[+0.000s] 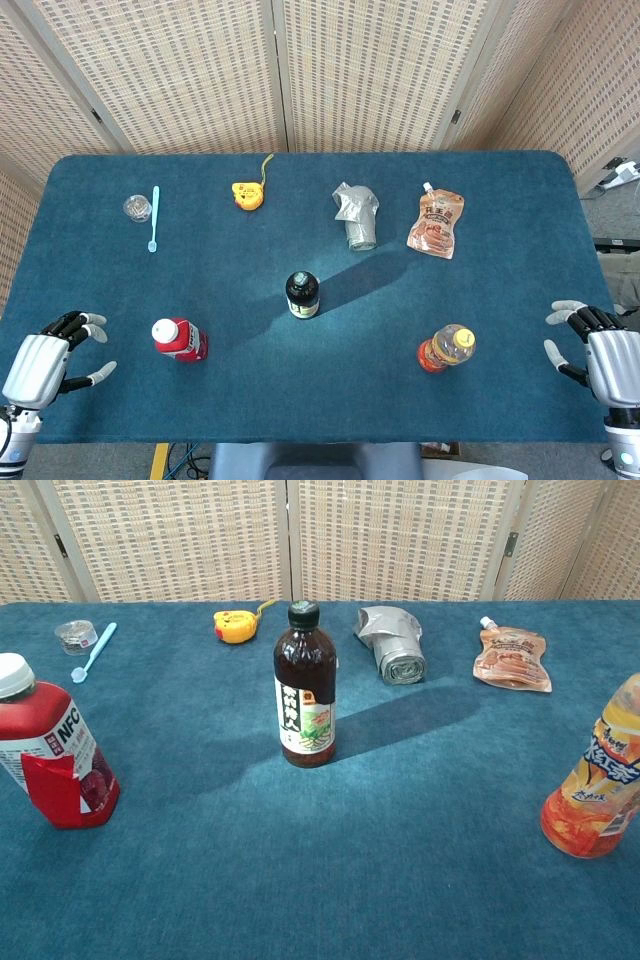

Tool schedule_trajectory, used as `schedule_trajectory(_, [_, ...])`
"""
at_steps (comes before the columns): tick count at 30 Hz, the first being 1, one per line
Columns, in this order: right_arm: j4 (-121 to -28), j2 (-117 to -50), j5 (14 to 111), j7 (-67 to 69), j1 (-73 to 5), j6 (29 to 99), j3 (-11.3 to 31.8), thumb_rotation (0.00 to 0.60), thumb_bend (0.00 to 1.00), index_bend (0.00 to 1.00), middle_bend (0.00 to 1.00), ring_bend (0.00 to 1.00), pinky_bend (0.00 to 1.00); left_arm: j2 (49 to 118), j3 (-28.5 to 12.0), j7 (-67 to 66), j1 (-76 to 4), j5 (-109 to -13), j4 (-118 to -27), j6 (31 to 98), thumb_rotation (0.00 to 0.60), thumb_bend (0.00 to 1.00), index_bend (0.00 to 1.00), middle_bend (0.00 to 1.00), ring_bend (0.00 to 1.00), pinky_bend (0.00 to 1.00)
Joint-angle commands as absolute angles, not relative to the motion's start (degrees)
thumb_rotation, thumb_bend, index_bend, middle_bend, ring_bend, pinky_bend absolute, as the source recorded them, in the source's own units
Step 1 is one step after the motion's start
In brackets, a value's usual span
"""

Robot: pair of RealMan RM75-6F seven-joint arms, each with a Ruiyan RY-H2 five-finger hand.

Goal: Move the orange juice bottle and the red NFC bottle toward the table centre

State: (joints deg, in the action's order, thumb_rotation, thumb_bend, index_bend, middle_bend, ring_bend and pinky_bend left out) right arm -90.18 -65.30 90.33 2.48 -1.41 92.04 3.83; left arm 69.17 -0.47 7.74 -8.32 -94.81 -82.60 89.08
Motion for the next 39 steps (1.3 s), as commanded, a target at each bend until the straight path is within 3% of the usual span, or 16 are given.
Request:
schedule_trajectory(1, [-90.3,-65.4,90.4,1.9,-1.5,91.8,3.7,0.600,0.29,0.46,0.32,0.32,0.44,69.2,-0.2,6.9,-8.4,-95.2,-82.7,89.0,0.600,0.13,0.53,0.40,0.29,0.44])
schedule_trajectory(7, [-90.2,-65.6,90.2,3.4,-2.4,90.6,4.0,0.600,0.28,0.45,0.30,0.30,0.44,69.4,-0.3,7.4,-8.3,-94.7,-82.2,88.9,0.600,0.13,0.54,0.41,0.30,0.44])
schedule_trajectory(12, [-91.2,-65.0,91.2,6.7,-3.1,88.4,2.9,0.600,0.04,0.37,0.21,0.20,0.38,69.3,-0.3,7.9,-8.2,-94.5,-82.2,89.3,0.600,0.13,0.54,0.41,0.30,0.44])
schedule_trajectory(14, [-92.0,-64.2,92.4,9.2,-3.8,87.0,1.9,0.600,0.01,0.31,0.17,0.16,0.33,69.2,-0.2,8.2,-8.1,-94.5,-82.1,89.2,0.600,0.13,0.54,0.41,0.30,0.44])
schedule_trajectory(18, [-92.3,-64.5,94.1,11.8,-5.3,84.9,1.0,0.600,0.00,0.17,0.09,0.08,0.25,69.1,0.1,8.9,-8.0,-94.2,-81.9,88.9,0.600,0.13,0.54,0.41,0.30,0.44])
schedule_trajectory(21, [-92.2,-65.7,95.1,14.5,-6.7,83.0,0.5,0.600,0.00,0.11,0.06,0.06,0.23,69.0,0.1,9.3,-7.8,-94.0,-81.8,89.0,0.600,0.13,0.54,0.41,0.30,0.44])
schedule_trajectory(39, [-86.4,-72.8,97.9,30.5,-13.1,77.1,-1.6,0.600,0.00,0.10,0.10,0.06,0.22,67.5,0.8,12.9,-7.7,-94.3,-83.0,88.5,0.600,0.13,0.54,0.41,0.30,0.44])
